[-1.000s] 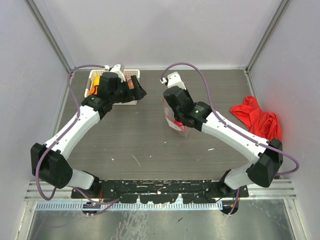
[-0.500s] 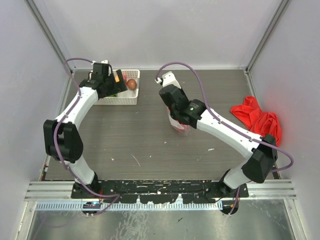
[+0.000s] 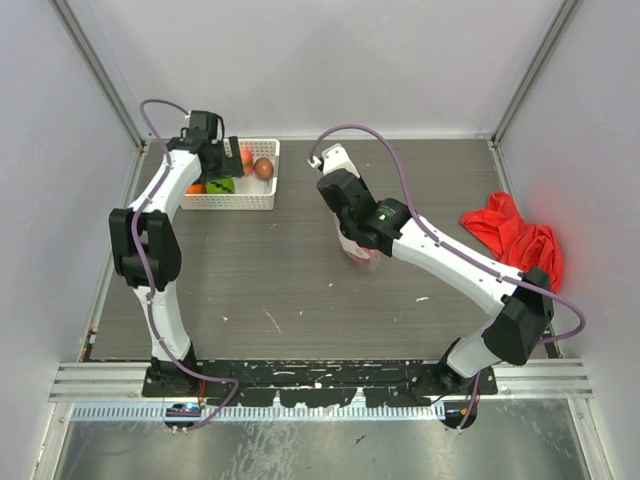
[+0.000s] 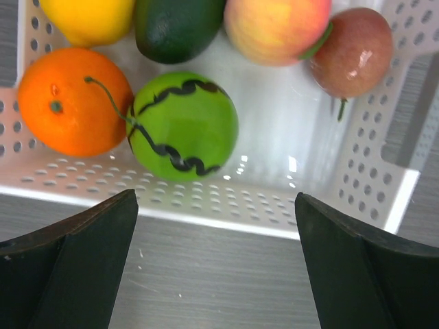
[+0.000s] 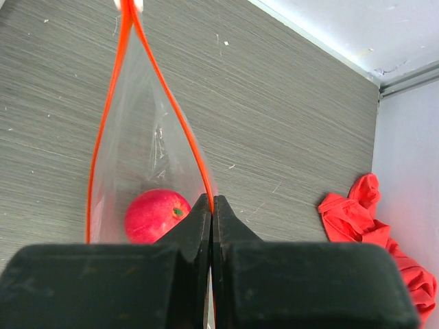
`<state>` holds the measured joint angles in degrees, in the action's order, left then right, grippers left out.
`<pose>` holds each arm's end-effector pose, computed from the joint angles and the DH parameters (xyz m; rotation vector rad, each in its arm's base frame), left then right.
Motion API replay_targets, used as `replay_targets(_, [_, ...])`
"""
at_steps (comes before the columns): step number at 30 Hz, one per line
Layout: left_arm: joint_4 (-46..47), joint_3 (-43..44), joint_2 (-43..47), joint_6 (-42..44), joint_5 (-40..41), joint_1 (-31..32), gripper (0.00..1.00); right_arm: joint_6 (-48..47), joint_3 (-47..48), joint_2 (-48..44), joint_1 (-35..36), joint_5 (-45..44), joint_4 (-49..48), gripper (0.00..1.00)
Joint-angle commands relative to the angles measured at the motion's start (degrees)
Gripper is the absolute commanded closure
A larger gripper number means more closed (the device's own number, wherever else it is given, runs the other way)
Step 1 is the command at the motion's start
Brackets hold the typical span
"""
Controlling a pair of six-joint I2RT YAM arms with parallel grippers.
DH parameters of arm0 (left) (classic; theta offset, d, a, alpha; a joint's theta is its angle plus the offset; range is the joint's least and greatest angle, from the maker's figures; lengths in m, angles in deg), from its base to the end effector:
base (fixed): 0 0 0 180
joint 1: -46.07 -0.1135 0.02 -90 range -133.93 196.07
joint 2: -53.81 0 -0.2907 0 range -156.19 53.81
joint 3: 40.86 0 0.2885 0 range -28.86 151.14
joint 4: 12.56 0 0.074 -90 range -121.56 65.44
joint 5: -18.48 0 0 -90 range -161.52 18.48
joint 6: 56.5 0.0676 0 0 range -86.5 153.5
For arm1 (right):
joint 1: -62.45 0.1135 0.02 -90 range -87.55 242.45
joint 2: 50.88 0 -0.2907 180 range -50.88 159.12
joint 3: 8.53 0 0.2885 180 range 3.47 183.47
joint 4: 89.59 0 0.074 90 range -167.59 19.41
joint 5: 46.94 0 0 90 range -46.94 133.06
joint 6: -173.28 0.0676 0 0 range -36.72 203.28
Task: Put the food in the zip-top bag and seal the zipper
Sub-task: Pick up the fake fruit from the bin.
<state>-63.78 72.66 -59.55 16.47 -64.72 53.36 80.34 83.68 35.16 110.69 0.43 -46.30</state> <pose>0.5093 -0.0571 0.2714 -0.2596 2.4400 -0.0402 0.2908 0.2570 0.3598 -0.5165 1.9815 -0.3389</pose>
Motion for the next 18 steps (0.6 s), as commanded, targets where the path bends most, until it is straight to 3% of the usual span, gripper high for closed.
replay_targets(1, [-3.16, 6.51, -4.68, 3.98, 2.28, -0.57, 0.02, 0.47, 3.27, 0.66, -0.16, 0.43, -1.97, 1.00])
replay_targets(11, [-3.84, 13.78, -14.42, 5.61, 3.80, -1.22, 0.02, 0.55, 4.11, 1.50, -0.18, 0.61, -1.37, 1.00])
replay_targets(18, [-2.12, 14.13, -16.60, 5.68, 3.94, -1.31, 0.02, 0.97, 4.78, 1.46, -0.18, 0.77, -0.36, 1.00])
